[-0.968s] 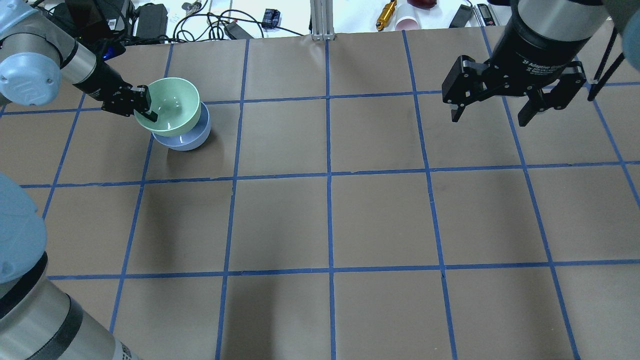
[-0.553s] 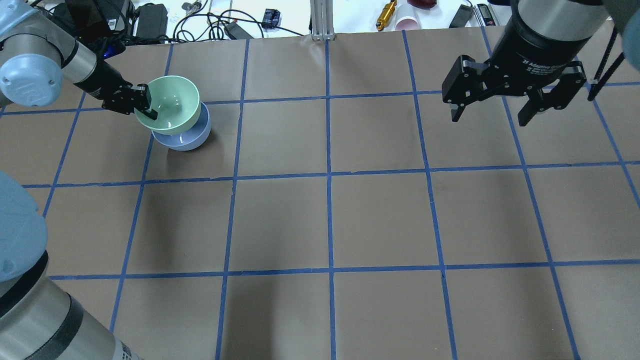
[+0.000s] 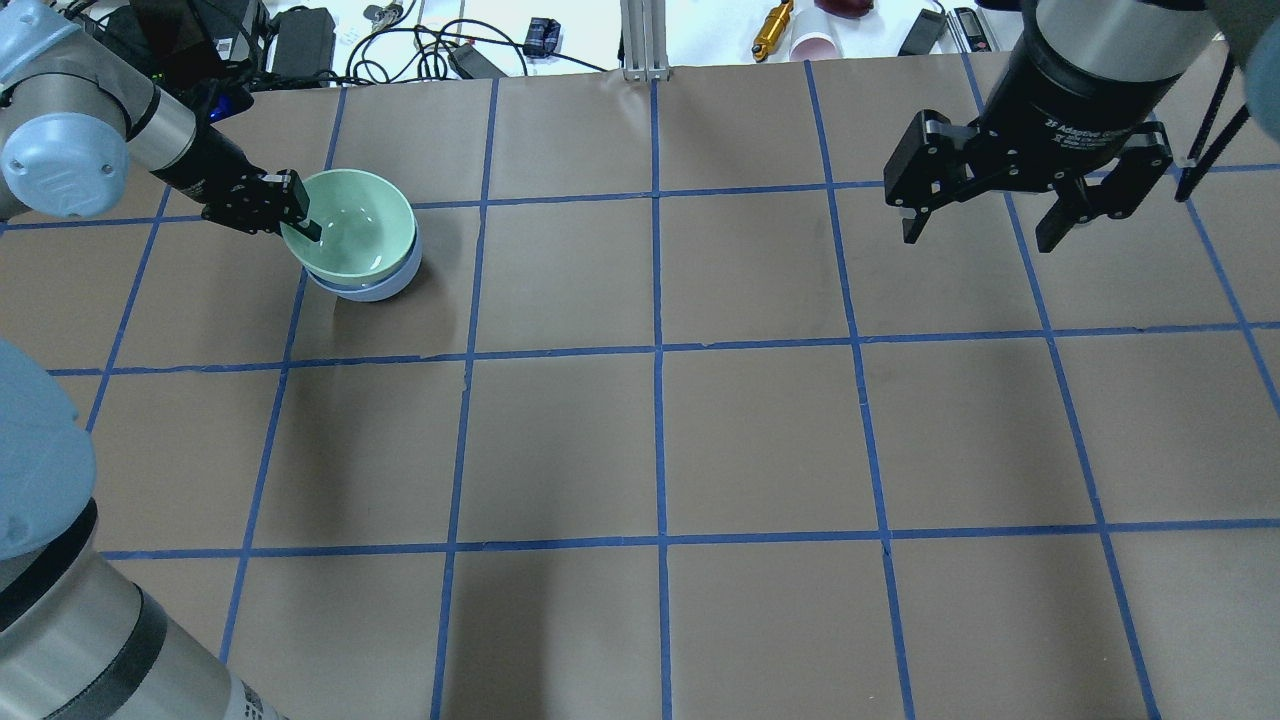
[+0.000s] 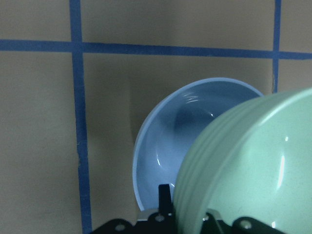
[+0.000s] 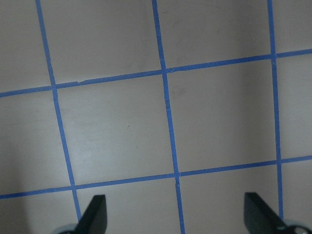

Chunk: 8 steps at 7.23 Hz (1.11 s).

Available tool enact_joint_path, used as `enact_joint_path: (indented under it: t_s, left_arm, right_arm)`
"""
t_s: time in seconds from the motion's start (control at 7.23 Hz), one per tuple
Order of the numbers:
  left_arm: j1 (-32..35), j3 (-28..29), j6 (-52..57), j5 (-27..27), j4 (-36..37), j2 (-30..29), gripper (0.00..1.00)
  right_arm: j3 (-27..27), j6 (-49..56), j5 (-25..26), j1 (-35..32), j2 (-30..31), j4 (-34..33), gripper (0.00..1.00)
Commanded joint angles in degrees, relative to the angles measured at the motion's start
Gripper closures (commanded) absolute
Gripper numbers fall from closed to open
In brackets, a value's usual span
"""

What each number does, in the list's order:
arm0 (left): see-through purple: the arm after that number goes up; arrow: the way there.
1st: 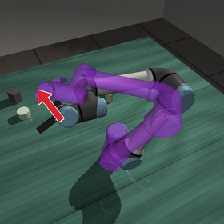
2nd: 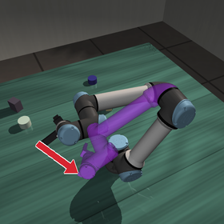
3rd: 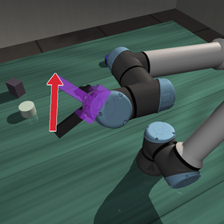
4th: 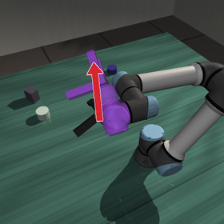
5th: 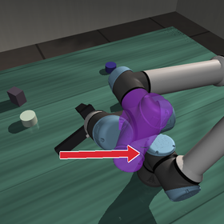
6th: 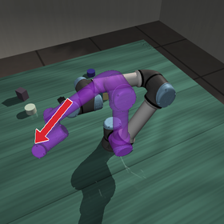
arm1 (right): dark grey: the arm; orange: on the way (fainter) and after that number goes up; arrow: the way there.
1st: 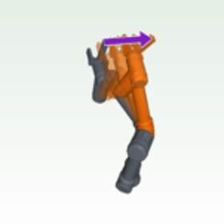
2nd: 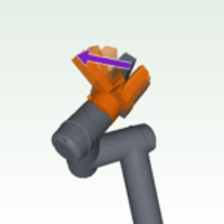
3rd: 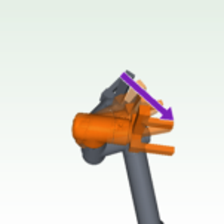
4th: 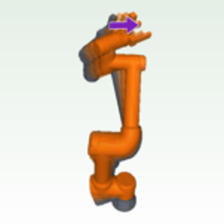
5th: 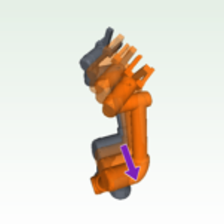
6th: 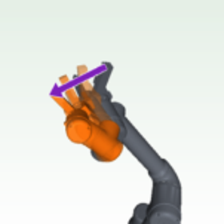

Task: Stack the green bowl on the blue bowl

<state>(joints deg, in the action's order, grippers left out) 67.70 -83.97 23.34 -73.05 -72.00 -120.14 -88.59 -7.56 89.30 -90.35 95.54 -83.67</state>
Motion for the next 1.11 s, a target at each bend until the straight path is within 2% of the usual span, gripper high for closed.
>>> enact_joint_path:
  t_s: [0.0,0.28,0.55,0.69,0.83,0.97]
  left_arm:
    - [0.06,0.03,-0.14,0.01,-0.25,0.08,0.00]
    - [0.15,0.56,-0.40,-0.25,-0.69,1.48,0.00]
    - [2.60,2.04,-3.11,-2.00,-5.75,5.25,0.00]
    - [5.13,3.45,-5.83,-9.67,-8.48,6.92,0.00]
    - [8.20,3.63,-7.94,-13.84,-12.34,9.90,0.00]
    - [10.15,3.37,-10.57,-16.75,-12.64,13.23,0.00]
  right_arm:
    - [0.00,0.00,0.00,0.00,0.00,0.09,0.00]
    - [0.00,0.00,0.00,0.00,0.00,0.00,0.00]
    - [0.00,0.00,0.00,0.00,0.00,0.00,0.00]
    - [0.00,0.00,0.00,0.00,0.00,0.00,0.00]
    - [-0.09,0.00,0.00,0.00,0.00,0.00,0.00]
    - [-0.09,0.00,0.00,0.00,0.00,0.00,0.00]
